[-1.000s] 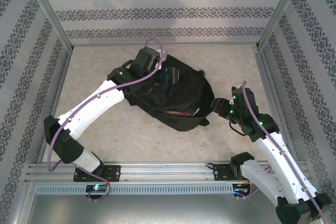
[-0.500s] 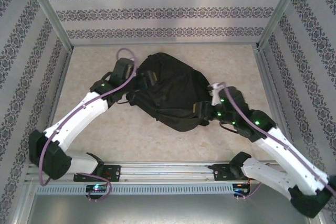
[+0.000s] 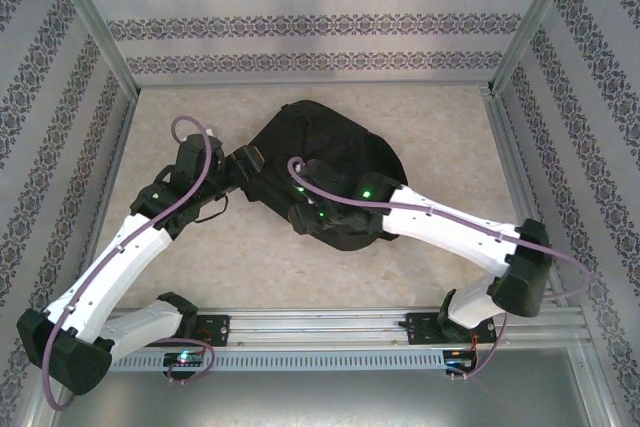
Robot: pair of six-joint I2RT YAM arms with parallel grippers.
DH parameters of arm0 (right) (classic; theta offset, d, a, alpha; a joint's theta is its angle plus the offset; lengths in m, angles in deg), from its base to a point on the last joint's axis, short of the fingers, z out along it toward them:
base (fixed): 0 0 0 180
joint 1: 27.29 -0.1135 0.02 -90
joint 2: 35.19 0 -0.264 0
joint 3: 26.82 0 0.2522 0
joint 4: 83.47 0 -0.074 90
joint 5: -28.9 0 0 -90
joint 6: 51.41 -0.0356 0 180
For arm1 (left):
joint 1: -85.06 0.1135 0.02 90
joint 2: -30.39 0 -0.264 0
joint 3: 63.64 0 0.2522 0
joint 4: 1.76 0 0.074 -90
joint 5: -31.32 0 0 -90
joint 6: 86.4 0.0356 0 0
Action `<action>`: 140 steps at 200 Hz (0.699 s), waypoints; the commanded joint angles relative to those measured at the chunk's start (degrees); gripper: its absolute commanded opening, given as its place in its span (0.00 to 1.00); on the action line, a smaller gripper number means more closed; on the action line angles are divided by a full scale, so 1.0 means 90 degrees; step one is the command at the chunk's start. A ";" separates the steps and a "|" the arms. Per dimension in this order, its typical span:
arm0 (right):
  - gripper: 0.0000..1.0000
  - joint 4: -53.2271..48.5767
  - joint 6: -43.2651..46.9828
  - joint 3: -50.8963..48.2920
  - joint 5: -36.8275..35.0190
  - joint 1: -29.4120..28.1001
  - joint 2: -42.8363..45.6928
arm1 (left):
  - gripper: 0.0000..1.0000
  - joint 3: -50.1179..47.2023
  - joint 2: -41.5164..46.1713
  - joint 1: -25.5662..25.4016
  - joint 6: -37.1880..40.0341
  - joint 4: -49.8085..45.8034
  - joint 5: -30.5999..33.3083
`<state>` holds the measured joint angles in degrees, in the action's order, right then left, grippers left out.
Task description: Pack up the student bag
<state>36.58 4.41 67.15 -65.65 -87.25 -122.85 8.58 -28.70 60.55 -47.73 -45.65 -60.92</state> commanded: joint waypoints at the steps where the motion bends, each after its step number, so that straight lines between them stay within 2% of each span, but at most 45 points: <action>1: 0.54 -0.0800 -0.0571 0.0766 -0.0486 -0.0171 -0.0624 | 0.69 -0.0135 0.0252 0.0096 -0.0107 -0.0582 0.0236; 37: 0.54 -0.1808 -0.1251 0.2099 -0.0892 -0.0193 -0.1722 | 0.72 -0.0376 0.0437 0.0175 -0.0240 -0.0630 0.0133; 84: 0.50 -0.3265 -0.2052 0.3837 -0.1329 -0.0278 -0.2939 | 0.72 -0.0586 0.0573 0.0165 -0.0405 -0.0631 0.0123; 108: 0.49 -0.3450 -0.2527 0.3891 -0.1286 -0.0250 -0.3058 | 0.72 -0.0652 0.0630 0.0155 -0.0446 -0.0656 0.0134; 140: 0.48 -0.2995 -0.2747 0.3301 -0.1131 -0.0290 -0.2931 | 0.72 -0.0824 0.0689 0.0127 -0.0515 -0.0512 -0.0008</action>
<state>10.24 -16.31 100.11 -75.21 -89.07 -149.78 2.77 -23.43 61.55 -50.94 -49.84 -60.14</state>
